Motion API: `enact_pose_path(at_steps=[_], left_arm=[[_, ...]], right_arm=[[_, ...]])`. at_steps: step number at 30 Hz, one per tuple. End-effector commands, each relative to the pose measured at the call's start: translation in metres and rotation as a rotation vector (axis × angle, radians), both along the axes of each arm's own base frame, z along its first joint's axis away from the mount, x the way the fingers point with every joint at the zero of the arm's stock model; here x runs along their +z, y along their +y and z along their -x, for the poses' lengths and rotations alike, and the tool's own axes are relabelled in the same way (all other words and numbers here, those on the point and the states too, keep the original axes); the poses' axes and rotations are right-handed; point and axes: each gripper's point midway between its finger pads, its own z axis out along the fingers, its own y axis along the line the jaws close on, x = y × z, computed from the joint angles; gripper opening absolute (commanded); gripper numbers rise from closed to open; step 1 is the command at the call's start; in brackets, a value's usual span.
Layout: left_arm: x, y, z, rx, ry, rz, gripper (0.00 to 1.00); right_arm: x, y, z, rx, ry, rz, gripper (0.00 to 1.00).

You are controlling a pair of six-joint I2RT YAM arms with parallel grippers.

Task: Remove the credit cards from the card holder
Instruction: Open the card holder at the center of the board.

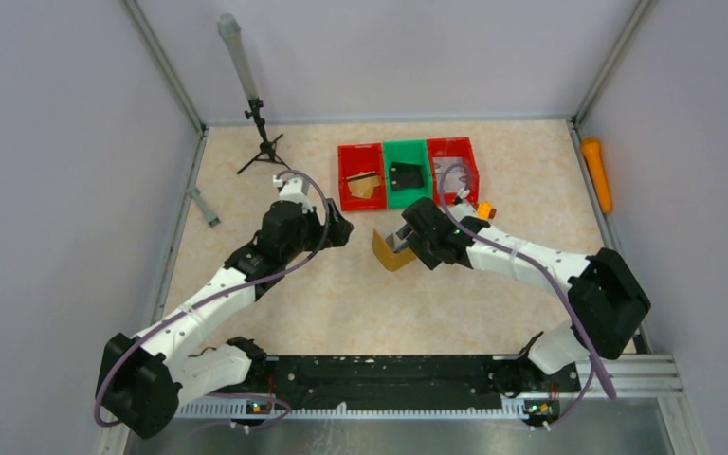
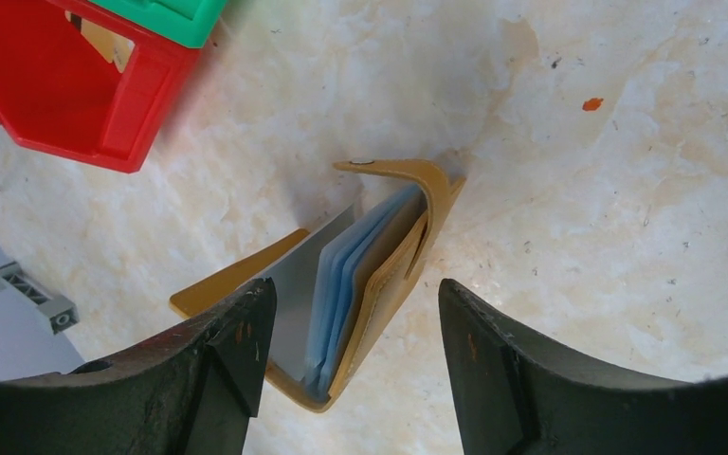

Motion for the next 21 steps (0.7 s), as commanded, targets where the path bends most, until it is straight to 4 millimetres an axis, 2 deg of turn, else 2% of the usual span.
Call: enact_pose_path(at_steps=[1,5,8,10,11,15,17,18,21], left_arm=[[0.012,0.0,-0.003,-0.004,-0.058,0.009,0.99],[0.012,0.001,-0.003,-0.002,-0.061,0.006,0.99],[0.012,0.001,-0.003,-0.002,-0.061,0.006,0.99],[0.01,0.001,-0.003,-0.002,-0.059,0.002,0.99],[0.01,0.001,-0.003,-0.005,-0.058,0.001,0.99],[0.008,-0.001,-0.003,-0.013,-0.054,0.003,0.99],[0.011,-0.003,-0.002,-0.031,-0.061,0.007,0.99],[0.013,-0.005,0.0,-0.043,-0.066,0.017,0.99],[0.021,-0.013,0.007,-0.102,-0.12,0.072,0.99]], right_arm=[[-0.011,0.005,0.001,0.006,0.007,0.012,0.65],[-0.018,0.006,0.004,0.022,0.028,0.022,0.63],[-0.019,0.007,0.007,0.053,0.034,0.032,0.5],[-0.013,0.006,0.007,0.083,0.025,0.053,0.36],[-0.01,0.005,0.006,0.095,0.018,0.064,0.33],[0.019,0.014,-0.001,0.224,-0.101,0.075,0.11],[0.033,0.017,-0.004,0.315,-0.199,0.088,0.03],[0.047,0.02,-0.009,0.357,-0.28,0.084,0.0],[0.071,0.02,-0.016,0.468,-0.48,0.139,0.0]])
